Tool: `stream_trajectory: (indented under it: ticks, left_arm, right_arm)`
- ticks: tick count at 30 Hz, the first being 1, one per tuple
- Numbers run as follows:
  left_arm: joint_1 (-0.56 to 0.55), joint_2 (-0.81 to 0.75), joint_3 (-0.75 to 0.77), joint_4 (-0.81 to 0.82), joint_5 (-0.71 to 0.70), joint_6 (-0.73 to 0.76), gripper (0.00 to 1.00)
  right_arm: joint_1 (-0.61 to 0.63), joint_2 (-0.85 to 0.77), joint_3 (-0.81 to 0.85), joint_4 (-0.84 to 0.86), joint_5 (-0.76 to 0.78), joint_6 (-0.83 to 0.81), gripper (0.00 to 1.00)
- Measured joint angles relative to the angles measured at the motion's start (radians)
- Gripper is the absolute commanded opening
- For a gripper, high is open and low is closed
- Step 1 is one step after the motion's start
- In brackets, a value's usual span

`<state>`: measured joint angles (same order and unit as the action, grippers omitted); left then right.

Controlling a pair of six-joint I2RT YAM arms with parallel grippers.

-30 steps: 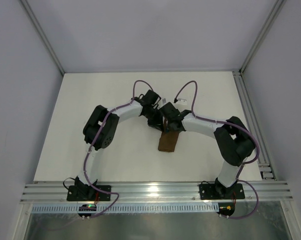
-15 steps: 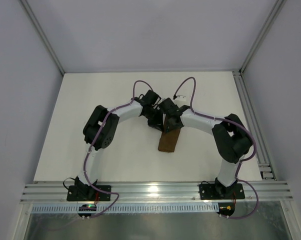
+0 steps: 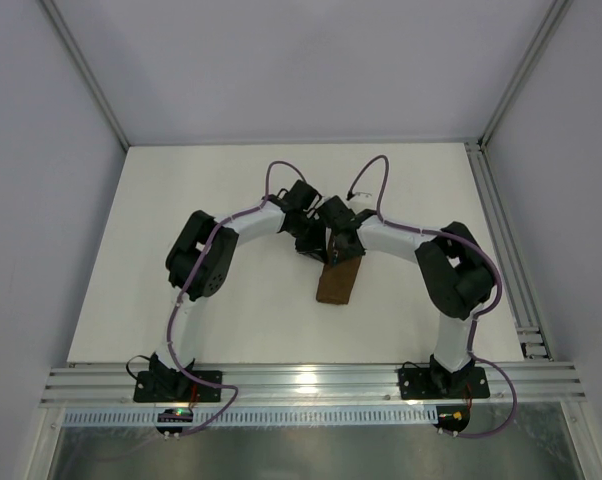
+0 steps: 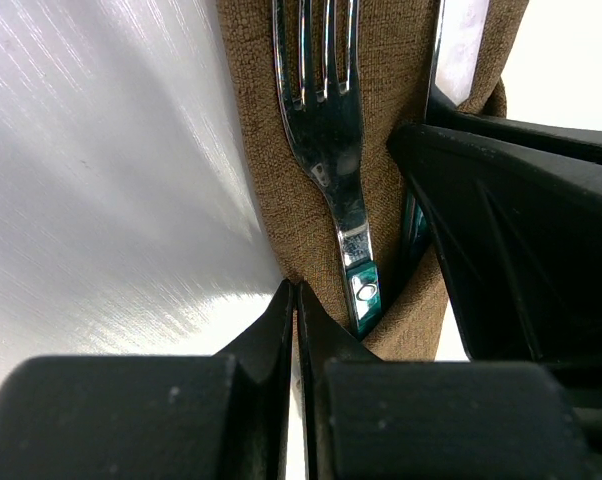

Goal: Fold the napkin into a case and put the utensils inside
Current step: Insert the knife into the folded napkin.

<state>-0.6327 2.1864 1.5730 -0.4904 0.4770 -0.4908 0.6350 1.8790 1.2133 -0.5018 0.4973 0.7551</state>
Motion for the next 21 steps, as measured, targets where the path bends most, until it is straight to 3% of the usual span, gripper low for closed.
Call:
stream_trajectory:
  ticks: [9,21]
  left_arm:
    - [-0.002,-0.005,-0.010,0.003,0.004,-0.001,0.00]
    - [-0.002,-0.006,-0.013,0.004,0.005,-0.003,0.00]
  right_arm:
    - [0.014,-0.073,-0.098,0.035,-0.006,0.062,0.04]
    - [0.028,-0.082,-0.110,0.031,-0.018,0.091,0.06]
